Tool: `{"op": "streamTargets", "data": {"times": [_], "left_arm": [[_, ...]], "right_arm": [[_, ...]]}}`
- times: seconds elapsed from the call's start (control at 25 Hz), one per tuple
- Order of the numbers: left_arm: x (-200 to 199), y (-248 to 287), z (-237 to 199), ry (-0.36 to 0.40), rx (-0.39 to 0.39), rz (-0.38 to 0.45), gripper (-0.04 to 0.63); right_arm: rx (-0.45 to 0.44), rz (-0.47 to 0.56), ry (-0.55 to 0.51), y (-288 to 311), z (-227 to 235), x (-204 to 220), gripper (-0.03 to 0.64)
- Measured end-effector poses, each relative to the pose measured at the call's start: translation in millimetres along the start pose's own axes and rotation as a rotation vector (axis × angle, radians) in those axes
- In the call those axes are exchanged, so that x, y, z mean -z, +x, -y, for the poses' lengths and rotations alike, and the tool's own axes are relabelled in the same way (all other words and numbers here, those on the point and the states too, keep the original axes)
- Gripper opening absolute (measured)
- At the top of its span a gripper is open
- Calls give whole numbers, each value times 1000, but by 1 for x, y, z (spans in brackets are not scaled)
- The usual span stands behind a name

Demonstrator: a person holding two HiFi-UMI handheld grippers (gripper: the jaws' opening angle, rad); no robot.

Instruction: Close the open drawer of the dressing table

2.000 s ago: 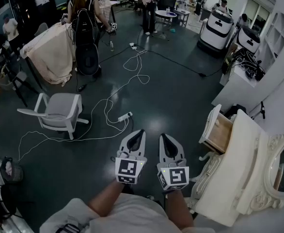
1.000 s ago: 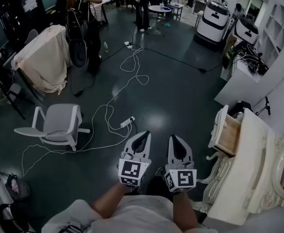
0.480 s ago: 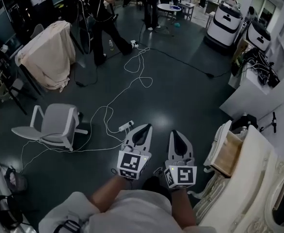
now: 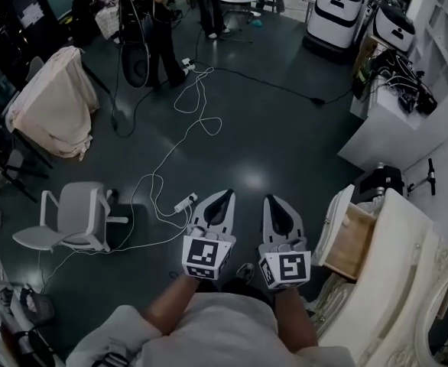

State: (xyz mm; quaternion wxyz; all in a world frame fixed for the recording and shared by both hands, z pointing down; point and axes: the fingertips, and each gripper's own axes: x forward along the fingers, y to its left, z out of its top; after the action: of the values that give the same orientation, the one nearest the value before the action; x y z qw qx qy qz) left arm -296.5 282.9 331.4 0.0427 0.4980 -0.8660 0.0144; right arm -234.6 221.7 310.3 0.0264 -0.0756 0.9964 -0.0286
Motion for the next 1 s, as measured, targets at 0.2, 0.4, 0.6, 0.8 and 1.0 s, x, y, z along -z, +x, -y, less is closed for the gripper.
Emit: {"op": "streamTargets", "data": {"times": [0.2,0.4,0.6,0.8,1.0], "left_arm": [[1,35,11,6,30,-19,5],[2,71,22,15,80,-45,5],[10,118,31,16,150,-75,5],[19,180,50,7,297,-91,5],[21,238,71,16,477,-123,5]], "right_arm": [[27,-11,9,10,33,2,15],[87,-15,18,15,67,2,15],[161,-43,28,30,103,13,15],[283,-91,17,48,146,28,15],[411,-124,30,76,187,33,15]]}}
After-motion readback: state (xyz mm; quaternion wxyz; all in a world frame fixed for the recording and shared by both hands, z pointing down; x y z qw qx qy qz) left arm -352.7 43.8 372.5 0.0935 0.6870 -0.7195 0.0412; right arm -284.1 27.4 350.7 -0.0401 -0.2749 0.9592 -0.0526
